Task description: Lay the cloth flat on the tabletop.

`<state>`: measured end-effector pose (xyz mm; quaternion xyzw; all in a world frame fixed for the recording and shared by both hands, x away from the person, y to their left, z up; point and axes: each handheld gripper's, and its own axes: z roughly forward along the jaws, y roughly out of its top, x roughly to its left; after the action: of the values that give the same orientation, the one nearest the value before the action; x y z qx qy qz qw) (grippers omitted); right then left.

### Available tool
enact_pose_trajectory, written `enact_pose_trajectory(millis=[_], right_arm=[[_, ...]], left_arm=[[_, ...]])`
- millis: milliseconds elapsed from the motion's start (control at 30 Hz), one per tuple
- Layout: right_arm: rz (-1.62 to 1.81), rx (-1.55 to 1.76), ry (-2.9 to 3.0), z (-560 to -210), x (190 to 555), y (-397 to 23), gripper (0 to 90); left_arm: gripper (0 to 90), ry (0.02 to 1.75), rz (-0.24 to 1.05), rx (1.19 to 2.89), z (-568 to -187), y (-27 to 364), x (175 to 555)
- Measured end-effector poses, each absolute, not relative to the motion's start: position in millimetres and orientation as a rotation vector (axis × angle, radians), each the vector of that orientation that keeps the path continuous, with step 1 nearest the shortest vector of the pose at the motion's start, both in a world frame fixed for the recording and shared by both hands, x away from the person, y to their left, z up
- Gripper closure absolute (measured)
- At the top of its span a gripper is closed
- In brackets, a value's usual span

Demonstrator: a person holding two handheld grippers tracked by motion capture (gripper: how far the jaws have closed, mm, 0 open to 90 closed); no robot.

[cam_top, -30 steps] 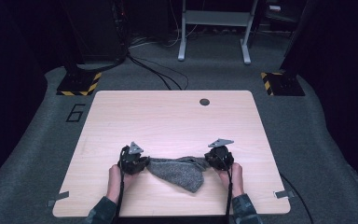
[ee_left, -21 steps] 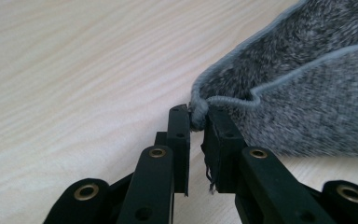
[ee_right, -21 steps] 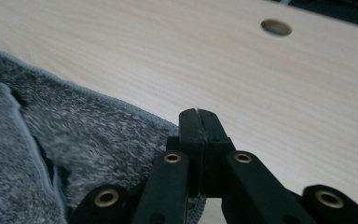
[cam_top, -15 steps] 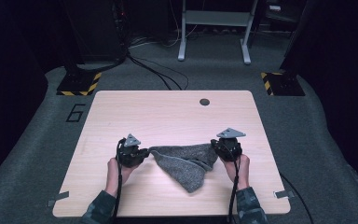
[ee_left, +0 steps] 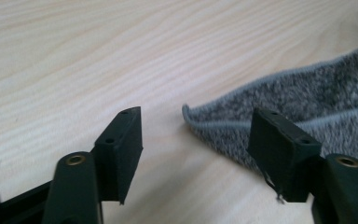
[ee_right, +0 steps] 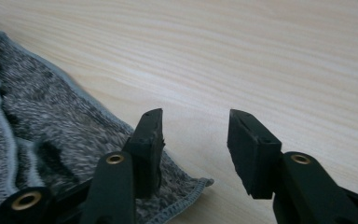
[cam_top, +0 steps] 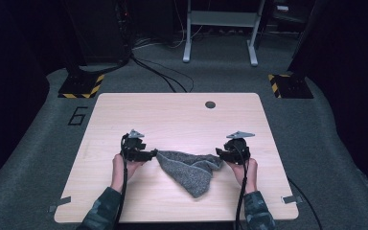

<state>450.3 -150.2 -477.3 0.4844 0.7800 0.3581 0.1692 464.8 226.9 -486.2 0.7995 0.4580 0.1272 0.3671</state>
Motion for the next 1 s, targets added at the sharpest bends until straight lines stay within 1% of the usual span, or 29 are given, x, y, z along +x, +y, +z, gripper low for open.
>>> enact_pose_trajectory(millis=[33, 200, 267, 367, 533, 633, 767, 900, 1000], right_arm=[[0.996, 1.398, 2.226, -480.1, 452.3, -149.8, 49.5], [0.930, 1.470, 2.279, -494.8, 454.4, -145.5, 46.4], [0.910, 1.468, 2.295, -499.8, 453.2, -144.7, 45.6], [0.858, 1.453, 2.330, -506.0, 452.6, -144.0, 45.4], [0.812, 1.420, 2.337, -505.7, 447.7, -142.3, 46.4], [0.781, 1.392, 2.342, -505.3, 443.5, -139.8, 53.2], [0.795, 1.374, 2.363, -504.4, 440.4, -139.3, 67.7], [0.841, 1.375, 2.382, -505.1, 439.6, -141.4, 83.0], [0.879, 1.384, 2.381, -506.4, 439.0, -142.8, 86.7]], left_arm=[[31.3, 1.179, 0.325, 2.059, -487.1, 223.5, 468.3], [27.8, 1.163, 0.345, 2.150, -497.7, 208.4, 477.7], [27.8, 1.163, 0.376, 2.182, -502.4, 203.0, 477.1], [28.7, 1.152, 0.395, 2.208, -507.6, 198.5, 475.6], [34.0, 1.124, 0.407, 2.215, -512.0, 196.0, 471.5], [39.7, 1.099, 0.404, 2.217, -511.9, 196.2, 469.5], [50.2, 1.083, 0.410, 2.198, -512.7, 194.9, 466.7], [66.3, 1.053, 0.391, 2.196, -512.7, 195.2, 466.2], [75.8, 1.036, 0.382, 2.196, -513.1, 194.2, 465.9]])
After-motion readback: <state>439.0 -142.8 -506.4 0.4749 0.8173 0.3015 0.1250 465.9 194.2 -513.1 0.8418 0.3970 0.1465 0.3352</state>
